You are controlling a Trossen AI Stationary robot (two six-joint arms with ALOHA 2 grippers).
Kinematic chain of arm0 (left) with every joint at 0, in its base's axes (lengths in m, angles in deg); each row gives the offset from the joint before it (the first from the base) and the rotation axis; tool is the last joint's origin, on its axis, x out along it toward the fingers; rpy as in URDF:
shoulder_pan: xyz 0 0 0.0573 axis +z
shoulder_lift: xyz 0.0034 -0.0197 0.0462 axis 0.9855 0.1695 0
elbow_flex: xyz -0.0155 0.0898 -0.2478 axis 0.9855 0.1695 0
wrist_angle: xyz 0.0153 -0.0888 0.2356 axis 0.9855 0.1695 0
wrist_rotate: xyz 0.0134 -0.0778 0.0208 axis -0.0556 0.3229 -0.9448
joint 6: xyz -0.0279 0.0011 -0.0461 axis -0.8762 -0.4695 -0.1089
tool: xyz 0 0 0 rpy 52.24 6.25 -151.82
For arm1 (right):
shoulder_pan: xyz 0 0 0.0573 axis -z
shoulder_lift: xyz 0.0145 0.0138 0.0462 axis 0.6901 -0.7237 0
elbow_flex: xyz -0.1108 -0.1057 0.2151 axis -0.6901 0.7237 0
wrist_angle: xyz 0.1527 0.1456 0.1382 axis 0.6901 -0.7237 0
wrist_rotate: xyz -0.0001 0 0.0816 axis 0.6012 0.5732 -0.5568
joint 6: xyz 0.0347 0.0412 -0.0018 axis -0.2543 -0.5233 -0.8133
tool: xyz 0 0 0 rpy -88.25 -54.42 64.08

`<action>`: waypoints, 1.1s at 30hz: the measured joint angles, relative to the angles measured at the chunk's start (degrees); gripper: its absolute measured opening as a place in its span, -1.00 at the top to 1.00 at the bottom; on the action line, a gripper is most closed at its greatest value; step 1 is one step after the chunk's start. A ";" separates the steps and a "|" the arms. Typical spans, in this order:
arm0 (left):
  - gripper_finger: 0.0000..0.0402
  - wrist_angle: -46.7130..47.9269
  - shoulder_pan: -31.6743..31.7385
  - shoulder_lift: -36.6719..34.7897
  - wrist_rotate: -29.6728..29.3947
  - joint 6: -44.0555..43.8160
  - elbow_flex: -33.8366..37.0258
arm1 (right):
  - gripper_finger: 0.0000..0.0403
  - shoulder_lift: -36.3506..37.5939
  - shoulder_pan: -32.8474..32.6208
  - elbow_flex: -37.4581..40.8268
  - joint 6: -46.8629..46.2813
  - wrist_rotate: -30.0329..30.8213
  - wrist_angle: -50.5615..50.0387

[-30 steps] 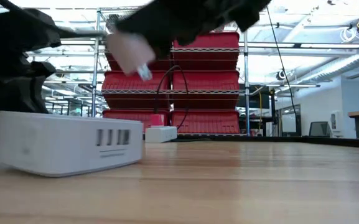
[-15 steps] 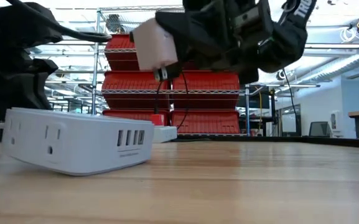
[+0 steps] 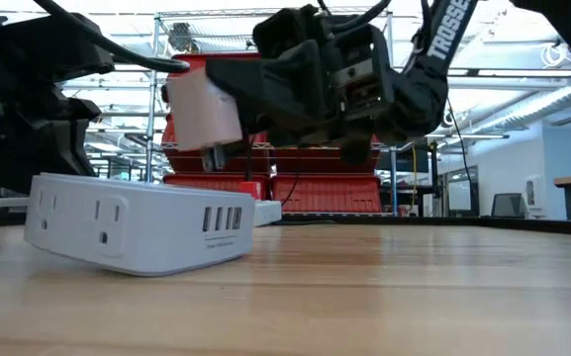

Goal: Insert USB
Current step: Insert the light pink charger adapter into the bottom white outlet extension

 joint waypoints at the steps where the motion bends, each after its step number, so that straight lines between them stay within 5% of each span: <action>1: 1.00 -0.03 0.01 0.00 0.09 -0.01 0.00 | 0.19 -0.74 0.00 -0.76 -0.02 -0.47 0.30; 33: 1.00 -0.40 0.08 0.02 1.15 -0.48 0.00 | 0.19 -3.36 2.96 -2.73 2.80 -4.70 -6.15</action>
